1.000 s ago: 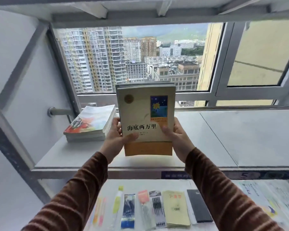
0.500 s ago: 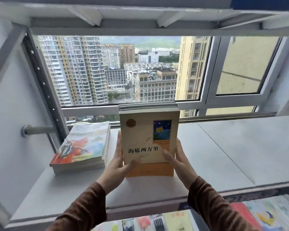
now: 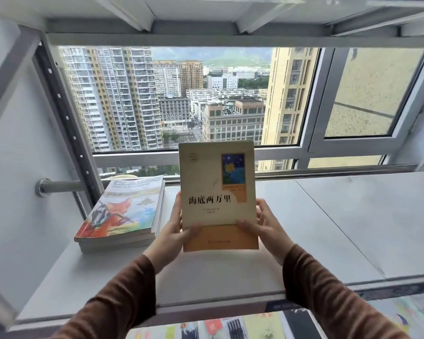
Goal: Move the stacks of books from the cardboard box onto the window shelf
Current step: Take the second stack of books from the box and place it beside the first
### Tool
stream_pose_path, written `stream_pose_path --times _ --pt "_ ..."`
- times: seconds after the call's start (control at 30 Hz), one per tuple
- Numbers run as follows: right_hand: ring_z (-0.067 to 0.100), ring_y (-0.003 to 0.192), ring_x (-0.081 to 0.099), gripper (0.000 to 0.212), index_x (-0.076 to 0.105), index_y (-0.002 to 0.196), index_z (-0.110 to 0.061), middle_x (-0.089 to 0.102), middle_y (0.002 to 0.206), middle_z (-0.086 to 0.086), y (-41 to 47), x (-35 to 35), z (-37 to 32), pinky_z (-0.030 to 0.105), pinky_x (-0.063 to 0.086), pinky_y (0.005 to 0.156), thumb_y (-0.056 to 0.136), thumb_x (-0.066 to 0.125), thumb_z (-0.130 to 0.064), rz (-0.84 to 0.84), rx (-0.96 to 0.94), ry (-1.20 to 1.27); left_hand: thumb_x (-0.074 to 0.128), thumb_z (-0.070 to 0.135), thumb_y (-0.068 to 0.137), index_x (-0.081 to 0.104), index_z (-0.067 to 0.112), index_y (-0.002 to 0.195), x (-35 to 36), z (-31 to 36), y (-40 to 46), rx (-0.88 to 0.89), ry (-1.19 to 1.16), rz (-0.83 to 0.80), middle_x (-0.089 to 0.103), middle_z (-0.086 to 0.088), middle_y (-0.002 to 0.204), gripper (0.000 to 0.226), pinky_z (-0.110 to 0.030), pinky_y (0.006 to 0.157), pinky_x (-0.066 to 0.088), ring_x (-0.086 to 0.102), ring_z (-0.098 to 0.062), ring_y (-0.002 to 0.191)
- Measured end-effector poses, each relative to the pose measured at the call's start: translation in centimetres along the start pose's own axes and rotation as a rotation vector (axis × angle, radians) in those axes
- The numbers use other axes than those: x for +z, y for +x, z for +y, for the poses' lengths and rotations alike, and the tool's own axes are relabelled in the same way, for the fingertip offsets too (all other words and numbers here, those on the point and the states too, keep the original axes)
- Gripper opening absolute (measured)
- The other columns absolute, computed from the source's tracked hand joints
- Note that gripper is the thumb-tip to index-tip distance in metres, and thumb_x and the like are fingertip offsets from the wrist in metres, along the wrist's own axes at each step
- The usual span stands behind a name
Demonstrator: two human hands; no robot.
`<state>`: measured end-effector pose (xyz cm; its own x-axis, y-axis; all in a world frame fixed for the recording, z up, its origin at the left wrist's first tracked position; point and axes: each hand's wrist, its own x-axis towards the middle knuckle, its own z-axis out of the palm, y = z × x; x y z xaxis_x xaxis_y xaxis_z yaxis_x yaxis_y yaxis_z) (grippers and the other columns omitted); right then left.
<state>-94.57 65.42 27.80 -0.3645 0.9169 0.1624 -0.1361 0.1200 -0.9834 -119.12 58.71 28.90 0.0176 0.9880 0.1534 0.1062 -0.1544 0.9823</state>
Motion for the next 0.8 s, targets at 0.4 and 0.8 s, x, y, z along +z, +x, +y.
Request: stream_pose_path --times 0.4,0.8 --pt "0.018 0.040 0.066 0.006 0.069 0.084 -0.005 0.071 0.057 0.007 7.0 3.8 -0.4 0.024 0.053 0.037 0.089 0.065 -0.005 0.115 0.552 0.250 0.050 0.005 0.102 0.061 -0.002 0.131 -1.0 0.8 4.5 -0.424 -0.152 0.308 0.073 -0.014 0.104 0.032 -0.025 0.059 0.056 0.065 -0.018 0.075" --pt "0.018 0.064 0.064 0.041 0.066 0.110 -0.008 0.068 0.086 0.006 9.5 2.9 -0.6 0.030 0.058 0.050 0.083 0.075 -0.038 0.024 0.591 -0.327 0.054 -0.006 0.097 0.049 0.002 0.143 -1.0 -1.4 5.5 -0.362 -0.015 0.360 0.064 -0.016 0.136 0.047 -0.031 0.098 0.050 0.064 -0.025 0.113"
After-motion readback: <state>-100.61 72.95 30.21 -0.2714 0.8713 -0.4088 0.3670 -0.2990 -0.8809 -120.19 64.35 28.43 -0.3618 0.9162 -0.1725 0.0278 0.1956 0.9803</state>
